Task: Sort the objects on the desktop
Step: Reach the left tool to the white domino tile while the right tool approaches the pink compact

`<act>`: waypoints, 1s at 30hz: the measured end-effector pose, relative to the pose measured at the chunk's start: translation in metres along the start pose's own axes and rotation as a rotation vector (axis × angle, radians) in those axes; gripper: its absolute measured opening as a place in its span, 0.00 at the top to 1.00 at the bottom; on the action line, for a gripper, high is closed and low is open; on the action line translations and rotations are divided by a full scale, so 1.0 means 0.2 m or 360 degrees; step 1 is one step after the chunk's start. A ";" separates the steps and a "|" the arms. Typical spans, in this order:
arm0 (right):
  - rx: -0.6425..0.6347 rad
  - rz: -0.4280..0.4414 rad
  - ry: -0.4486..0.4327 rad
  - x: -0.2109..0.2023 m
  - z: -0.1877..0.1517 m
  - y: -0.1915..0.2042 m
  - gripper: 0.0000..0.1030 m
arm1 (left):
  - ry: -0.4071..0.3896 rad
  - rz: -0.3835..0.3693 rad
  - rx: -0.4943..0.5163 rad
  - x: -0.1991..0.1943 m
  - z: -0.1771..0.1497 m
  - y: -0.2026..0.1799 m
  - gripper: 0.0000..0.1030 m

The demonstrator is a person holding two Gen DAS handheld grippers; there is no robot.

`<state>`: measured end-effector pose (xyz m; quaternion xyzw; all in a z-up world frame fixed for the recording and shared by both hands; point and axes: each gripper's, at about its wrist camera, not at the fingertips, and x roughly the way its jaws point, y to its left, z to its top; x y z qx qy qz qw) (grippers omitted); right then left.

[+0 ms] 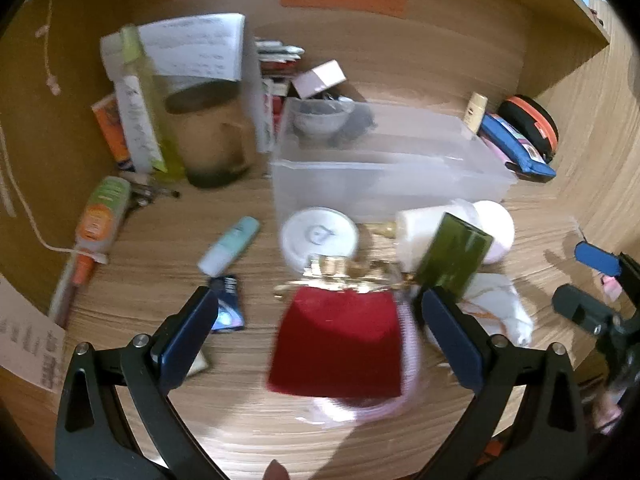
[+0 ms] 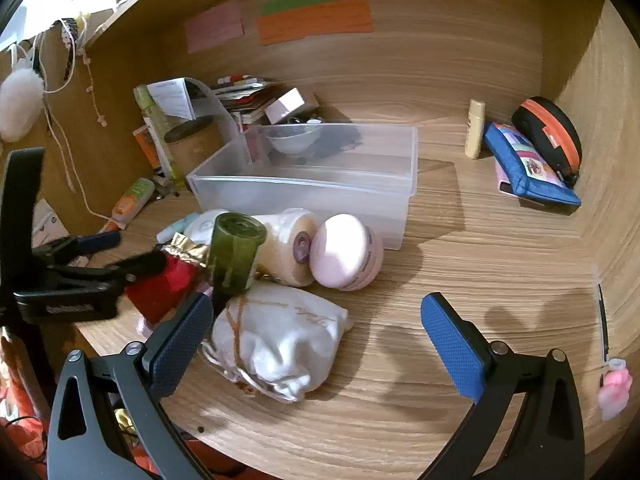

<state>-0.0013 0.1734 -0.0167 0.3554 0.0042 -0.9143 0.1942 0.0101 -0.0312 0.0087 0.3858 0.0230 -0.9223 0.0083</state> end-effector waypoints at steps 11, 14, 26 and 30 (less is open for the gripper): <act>0.0085 -0.0020 0.0023 0.06 0.05 -0.13 0.00 | 0.0055 0.0069 -0.0094 -0.03 -0.09 0.35 0.00; 0.0106 -0.0016 0.0064 0.12 0.07 -0.17 0.00 | 0.0118 0.0085 -0.0077 0.01 -0.14 0.40 0.00; 0.0077 -0.0016 0.0207 0.33 0.10 -0.17 0.04 | 0.0289 0.0075 -0.0074 0.16 -0.24 0.46 0.24; 0.0024 -0.0028 0.0250 0.39 0.11 -0.14 0.09 | 0.0249 0.0130 -0.0040 0.15 -0.27 0.44 0.32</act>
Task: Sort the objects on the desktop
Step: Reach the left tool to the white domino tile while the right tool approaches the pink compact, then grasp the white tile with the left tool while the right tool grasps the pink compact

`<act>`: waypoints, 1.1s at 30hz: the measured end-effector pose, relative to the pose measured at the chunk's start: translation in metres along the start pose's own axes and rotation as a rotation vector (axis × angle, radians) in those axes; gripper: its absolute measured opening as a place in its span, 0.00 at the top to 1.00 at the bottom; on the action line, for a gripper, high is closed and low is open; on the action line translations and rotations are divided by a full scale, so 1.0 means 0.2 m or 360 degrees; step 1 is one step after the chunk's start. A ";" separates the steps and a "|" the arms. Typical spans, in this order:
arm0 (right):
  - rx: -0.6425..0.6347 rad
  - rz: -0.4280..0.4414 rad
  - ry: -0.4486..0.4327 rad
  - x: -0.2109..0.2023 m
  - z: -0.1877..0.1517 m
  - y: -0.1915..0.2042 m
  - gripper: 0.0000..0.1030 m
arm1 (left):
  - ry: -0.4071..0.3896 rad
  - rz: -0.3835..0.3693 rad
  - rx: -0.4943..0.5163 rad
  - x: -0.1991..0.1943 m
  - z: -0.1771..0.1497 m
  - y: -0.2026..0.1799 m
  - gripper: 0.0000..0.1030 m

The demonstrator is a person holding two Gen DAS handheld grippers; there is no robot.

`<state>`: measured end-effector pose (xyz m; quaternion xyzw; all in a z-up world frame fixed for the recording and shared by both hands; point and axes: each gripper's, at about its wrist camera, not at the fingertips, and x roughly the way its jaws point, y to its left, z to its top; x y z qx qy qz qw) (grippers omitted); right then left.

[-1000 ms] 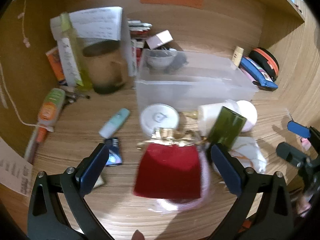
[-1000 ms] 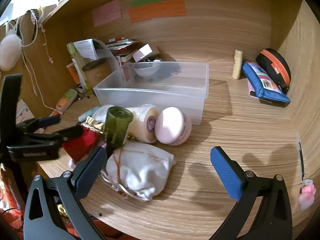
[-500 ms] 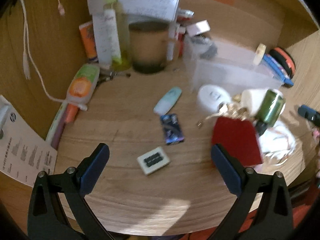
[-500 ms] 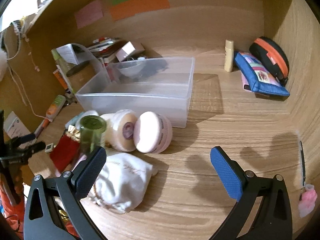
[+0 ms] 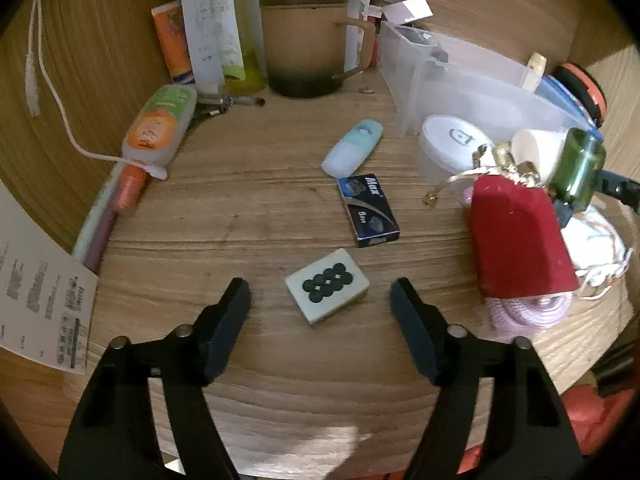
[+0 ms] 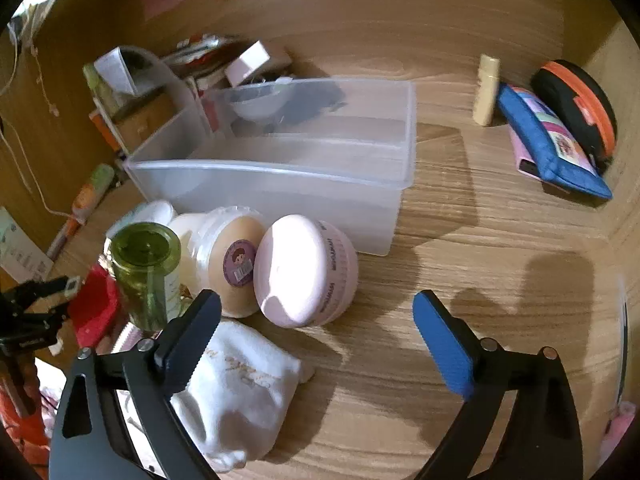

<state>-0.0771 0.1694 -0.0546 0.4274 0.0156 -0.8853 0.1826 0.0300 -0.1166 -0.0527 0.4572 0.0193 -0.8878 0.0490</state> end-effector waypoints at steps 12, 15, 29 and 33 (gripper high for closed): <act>-0.0026 0.0035 0.0058 0.14 0.01 -0.01 0.46 | -0.0106 -0.0017 -0.0031 -0.02 -0.02 0.01 0.61; -0.0017 0.0039 0.0043 0.14 0.00 -0.02 0.46 | -0.0152 -0.0049 -0.0030 -0.07 0.00 -0.01 0.61; -0.0022 0.0030 -0.0181 -0.18 -0.01 -0.05 0.48 | -0.0426 -0.0360 0.0041 -0.32 0.23 -0.19 0.61; -0.0022 0.0067 -0.0273 -0.29 0.01 -0.06 0.48 | -0.0500 -0.0431 0.0097 -0.39 0.33 -0.26 0.61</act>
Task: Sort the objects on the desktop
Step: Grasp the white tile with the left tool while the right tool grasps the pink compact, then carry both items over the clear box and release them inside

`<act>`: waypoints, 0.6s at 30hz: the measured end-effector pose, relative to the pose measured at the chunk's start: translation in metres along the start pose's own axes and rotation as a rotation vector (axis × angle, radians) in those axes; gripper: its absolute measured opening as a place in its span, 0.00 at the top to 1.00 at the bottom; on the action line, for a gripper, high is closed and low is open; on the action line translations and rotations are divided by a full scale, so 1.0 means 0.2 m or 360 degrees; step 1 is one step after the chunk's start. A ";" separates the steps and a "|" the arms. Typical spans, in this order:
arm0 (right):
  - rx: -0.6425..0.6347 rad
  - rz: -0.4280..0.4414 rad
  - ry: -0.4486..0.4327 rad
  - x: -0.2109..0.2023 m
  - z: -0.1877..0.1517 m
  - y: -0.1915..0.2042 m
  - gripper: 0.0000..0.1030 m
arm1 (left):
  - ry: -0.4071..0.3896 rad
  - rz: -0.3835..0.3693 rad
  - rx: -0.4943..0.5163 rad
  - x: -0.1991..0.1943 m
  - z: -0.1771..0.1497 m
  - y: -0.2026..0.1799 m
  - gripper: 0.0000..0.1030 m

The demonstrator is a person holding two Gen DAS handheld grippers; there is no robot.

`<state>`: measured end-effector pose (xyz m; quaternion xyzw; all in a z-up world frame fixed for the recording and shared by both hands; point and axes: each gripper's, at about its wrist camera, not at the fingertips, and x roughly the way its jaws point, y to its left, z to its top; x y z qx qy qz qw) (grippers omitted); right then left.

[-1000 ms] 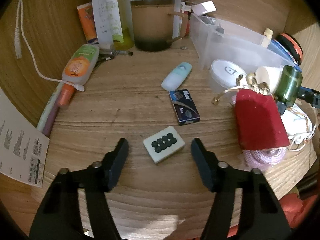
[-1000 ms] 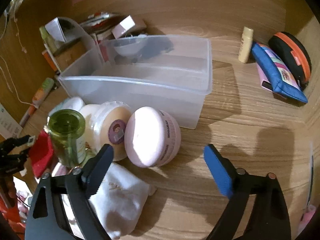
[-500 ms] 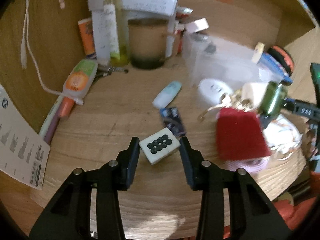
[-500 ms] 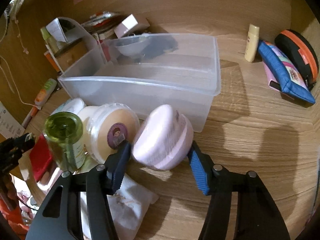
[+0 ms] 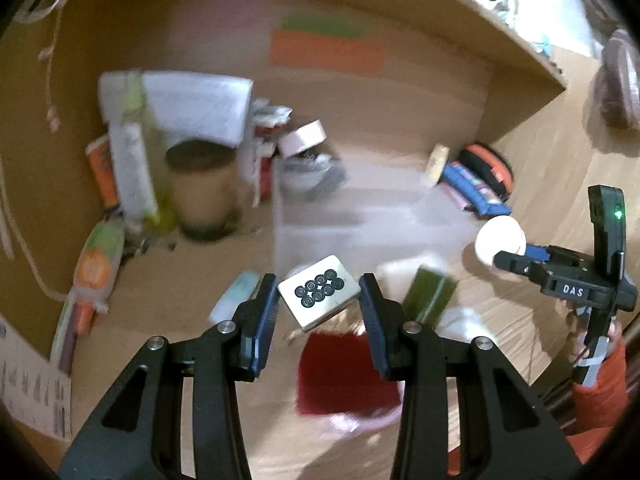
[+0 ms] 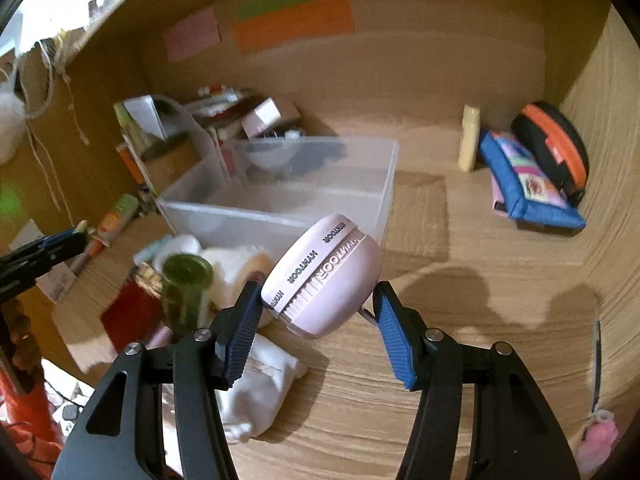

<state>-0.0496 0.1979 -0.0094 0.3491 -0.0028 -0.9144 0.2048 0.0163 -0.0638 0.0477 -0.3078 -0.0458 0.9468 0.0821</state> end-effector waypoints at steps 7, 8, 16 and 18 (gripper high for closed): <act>-0.0025 0.0024 -0.0172 -0.14 0.11 0.02 0.48 | -0.0081 -0.0036 0.0089 0.02 0.17 -0.11 0.61; -0.0020 0.0031 -0.0183 -0.14 0.12 0.01 0.48 | -0.0077 -0.0050 0.0078 0.04 0.20 -0.11 0.61; 0.0036 0.0090 -0.0287 -0.14 0.27 -0.04 0.48 | -0.0061 -0.0179 -0.0113 0.16 0.37 -0.02 0.61; 0.0039 0.0102 -0.0297 -0.12 0.31 -0.05 0.48 | -0.0052 -0.0176 -0.0149 0.22 0.41 0.00 0.61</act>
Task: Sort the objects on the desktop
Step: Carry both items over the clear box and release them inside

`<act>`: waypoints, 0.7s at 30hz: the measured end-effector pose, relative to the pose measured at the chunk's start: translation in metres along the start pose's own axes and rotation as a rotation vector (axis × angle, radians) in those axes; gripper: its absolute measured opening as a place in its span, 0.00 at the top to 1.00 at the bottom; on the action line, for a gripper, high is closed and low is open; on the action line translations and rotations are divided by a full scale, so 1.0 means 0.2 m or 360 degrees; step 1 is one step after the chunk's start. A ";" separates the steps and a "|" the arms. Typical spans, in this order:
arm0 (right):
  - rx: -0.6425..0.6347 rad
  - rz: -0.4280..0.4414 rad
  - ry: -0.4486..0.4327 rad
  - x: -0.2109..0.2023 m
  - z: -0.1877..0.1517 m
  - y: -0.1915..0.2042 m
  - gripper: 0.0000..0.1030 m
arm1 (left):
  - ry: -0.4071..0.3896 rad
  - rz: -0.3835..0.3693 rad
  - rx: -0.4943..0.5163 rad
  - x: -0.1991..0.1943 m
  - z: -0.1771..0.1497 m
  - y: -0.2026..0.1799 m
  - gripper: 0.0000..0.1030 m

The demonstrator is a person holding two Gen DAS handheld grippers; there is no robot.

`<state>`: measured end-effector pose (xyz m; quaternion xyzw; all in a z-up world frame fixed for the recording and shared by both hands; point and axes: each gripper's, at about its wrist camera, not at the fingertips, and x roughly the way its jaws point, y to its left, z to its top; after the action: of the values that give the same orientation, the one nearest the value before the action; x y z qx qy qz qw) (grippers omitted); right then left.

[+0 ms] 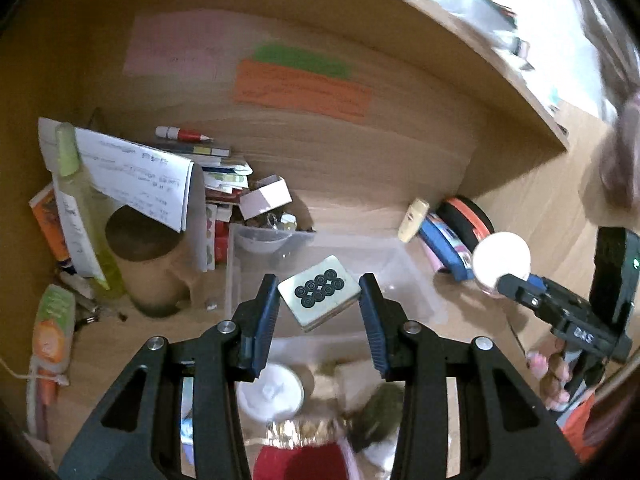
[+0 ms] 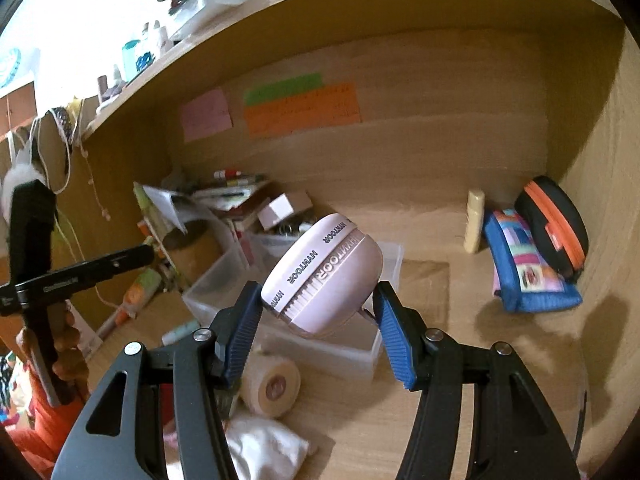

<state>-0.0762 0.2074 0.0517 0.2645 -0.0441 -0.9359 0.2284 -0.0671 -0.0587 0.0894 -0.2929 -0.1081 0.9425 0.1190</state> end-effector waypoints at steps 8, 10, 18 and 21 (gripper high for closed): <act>-0.0026 0.0030 0.0063 0.18 0.09 0.00 0.48 | 0.0177 0.0078 -0.0025 0.29 0.07 0.06 0.61; -0.0039 0.0036 0.0122 0.26 0.10 0.00 0.48 | 0.0245 0.0086 -0.0015 0.37 0.06 0.07 0.61; -0.0104 0.0039 0.0388 0.56 0.06 -0.01 0.48 | 0.0460 0.0116 0.0081 0.58 0.00 0.05 0.61; -0.0120 0.0051 0.0471 0.64 0.04 -0.02 0.48 | 0.0523 0.0109 0.0122 0.64 -0.01 0.03 0.61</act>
<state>-0.1790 0.1525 -0.0028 0.3900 0.0208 -0.8839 0.2572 -0.1686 -0.0280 0.0189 -0.4419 -0.0413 0.8888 0.1140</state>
